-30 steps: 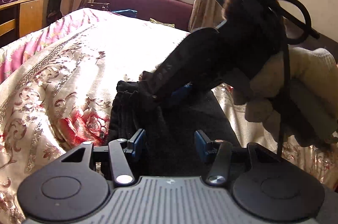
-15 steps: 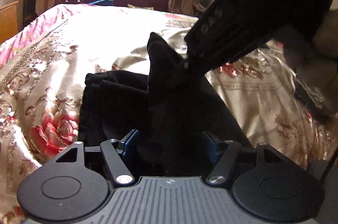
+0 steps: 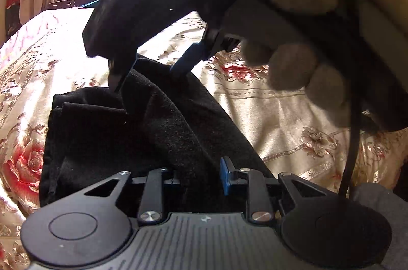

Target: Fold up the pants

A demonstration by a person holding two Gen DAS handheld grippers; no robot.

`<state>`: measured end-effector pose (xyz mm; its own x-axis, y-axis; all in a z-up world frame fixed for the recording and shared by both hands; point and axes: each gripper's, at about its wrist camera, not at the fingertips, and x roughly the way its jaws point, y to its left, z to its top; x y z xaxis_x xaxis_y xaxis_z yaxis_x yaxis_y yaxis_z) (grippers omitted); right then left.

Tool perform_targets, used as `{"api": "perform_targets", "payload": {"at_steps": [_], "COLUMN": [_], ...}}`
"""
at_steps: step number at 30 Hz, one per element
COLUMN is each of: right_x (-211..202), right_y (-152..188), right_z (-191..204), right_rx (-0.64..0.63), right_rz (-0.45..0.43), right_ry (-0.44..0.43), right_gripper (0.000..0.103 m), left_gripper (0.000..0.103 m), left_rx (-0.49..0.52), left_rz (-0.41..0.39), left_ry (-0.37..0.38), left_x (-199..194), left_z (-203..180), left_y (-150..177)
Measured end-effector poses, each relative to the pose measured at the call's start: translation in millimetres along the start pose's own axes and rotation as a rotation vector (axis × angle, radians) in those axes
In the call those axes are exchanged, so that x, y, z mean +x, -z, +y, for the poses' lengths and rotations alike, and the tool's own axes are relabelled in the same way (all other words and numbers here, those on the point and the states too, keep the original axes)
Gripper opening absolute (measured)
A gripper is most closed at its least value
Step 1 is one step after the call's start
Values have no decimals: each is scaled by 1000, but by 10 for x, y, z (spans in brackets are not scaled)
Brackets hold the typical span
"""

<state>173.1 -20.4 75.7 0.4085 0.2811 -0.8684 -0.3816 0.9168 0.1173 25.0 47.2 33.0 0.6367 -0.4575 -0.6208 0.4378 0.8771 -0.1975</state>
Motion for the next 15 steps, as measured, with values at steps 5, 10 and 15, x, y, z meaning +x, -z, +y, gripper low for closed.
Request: {"api": "perform_targets", "payload": {"at_steps": [5,10,15], "right_x": [156,-219,-423], "right_y": [46,-80,-358], "right_z": [-216,-165,18], "right_rx": [47,36,43], "right_rz": [59,-13,-60], "right_ry": [-8,-39,-136], "right_gripper": [19,14,14], "left_gripper": [33,27,27], "left_rx": [13,-139,-235], "left_rz": [-16,-94,-208], "left_ry": [1,70,95], "left_x": [-28,-305,-764], "left_z": [-68,315,714], "left_y": [40,-89,-237]}}
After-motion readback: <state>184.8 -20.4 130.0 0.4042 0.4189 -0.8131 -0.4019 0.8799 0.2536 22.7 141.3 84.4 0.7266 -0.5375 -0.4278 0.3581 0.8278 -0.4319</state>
